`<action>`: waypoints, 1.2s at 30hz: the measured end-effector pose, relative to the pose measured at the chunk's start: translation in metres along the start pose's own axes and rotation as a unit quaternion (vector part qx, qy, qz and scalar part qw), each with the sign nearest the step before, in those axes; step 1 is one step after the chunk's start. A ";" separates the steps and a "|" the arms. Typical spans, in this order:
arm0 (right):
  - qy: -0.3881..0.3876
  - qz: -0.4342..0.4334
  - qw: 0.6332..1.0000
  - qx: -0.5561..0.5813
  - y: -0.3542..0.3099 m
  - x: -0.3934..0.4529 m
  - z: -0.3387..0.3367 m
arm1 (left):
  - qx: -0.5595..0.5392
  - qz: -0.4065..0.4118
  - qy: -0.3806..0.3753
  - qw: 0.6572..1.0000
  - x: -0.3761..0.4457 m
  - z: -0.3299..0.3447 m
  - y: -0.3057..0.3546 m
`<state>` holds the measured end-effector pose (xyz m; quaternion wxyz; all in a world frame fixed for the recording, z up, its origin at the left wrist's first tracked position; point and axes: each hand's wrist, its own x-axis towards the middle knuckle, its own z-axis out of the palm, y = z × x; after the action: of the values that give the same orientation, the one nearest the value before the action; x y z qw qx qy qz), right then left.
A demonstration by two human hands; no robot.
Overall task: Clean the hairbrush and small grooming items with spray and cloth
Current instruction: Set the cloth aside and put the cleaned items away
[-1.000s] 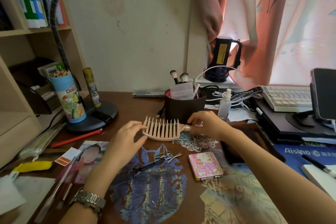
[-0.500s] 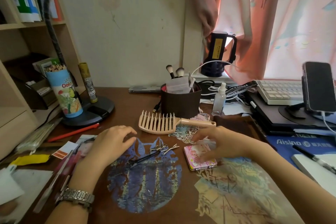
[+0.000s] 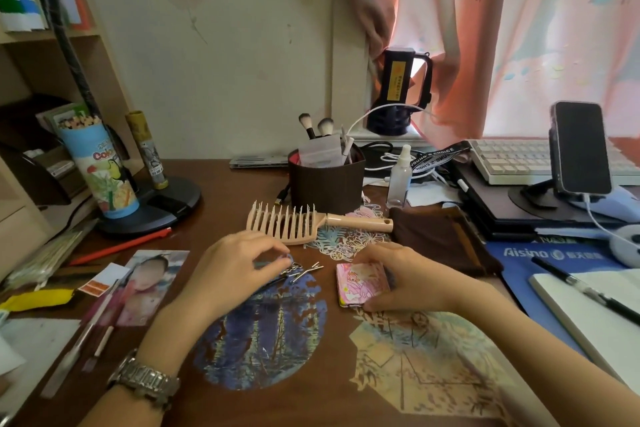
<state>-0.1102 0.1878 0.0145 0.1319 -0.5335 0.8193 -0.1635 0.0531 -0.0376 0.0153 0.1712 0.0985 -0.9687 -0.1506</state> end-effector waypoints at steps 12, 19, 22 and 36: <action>0.011 0.076 0.997 0.015 -0.017 -0.007 0.003 | -0.010 0.155 -0.050 0.987 -0.003 0.046 0.034; -0.024 0.099 0.995 0.013 -0.017 -0.015 -0.006 | 0.016 0.111 -0.013 0.994 -0.003 0.048 0.034; -0.049 0.096 0.993 0.045 -0.015 -0.020 -0.007 | 0.034 0.074 0.014 0.997 -0.001 0.048 0.032; -0.012 0.052 0.983 0.175 -0.007 -0.016 0.001 | 0.035 0.144 -0.030 0.989 -0.005 0.041 0.038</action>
<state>-0.0978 0.2000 0.0174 0.2413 -0.4612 0.8029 -0.2906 0.0374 0.0093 -0.0106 0.1582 -0.0405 -0.9822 -0.0931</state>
